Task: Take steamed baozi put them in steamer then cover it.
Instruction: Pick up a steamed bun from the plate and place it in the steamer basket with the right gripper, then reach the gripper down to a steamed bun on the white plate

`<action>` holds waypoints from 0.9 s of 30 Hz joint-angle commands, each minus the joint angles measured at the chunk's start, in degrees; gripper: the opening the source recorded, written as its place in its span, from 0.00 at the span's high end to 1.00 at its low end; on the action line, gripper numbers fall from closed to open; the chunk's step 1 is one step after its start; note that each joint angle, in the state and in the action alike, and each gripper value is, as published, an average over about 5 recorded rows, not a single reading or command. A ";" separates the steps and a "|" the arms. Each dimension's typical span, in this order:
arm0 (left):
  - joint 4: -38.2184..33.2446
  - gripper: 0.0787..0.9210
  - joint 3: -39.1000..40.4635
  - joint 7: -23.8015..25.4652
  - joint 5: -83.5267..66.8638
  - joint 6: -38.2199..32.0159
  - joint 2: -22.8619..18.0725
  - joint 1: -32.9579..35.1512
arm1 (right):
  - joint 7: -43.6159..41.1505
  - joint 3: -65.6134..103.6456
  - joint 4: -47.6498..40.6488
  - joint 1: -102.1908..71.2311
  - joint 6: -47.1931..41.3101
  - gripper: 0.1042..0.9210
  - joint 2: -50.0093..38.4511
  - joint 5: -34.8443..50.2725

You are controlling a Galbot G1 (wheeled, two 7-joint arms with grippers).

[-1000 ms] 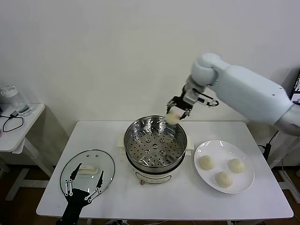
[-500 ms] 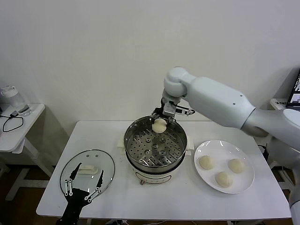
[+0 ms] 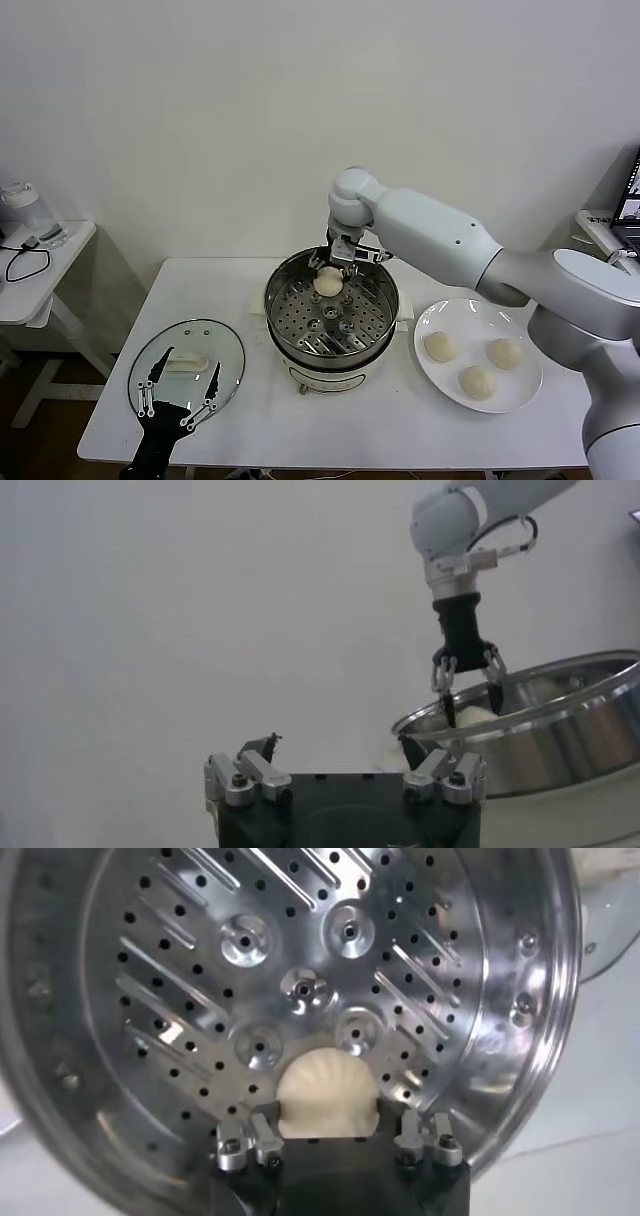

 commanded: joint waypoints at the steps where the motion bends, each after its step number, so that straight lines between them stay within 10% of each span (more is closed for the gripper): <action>1: -0.05 0.12 -0.14 -0.11 -0.02 0.02 0.00 0.04 | -0.30 0.51 0.64 -0.01 -0.83 0.17 -0.26 1.48; 15: 0.00 0.12 1.07 -0.11 -0.03 -0.01 1.11 -0.49 | -5.00 -5.64 13.09 13.88 -36.12 0.12 -27.81 40.14; 27: 0.01 0.12 2.07 -0.05 0.16 0.36 1.68 -1.15 | -3.33 -15.19 9.68 6.81 -42.62 0.12 -39.98 43.26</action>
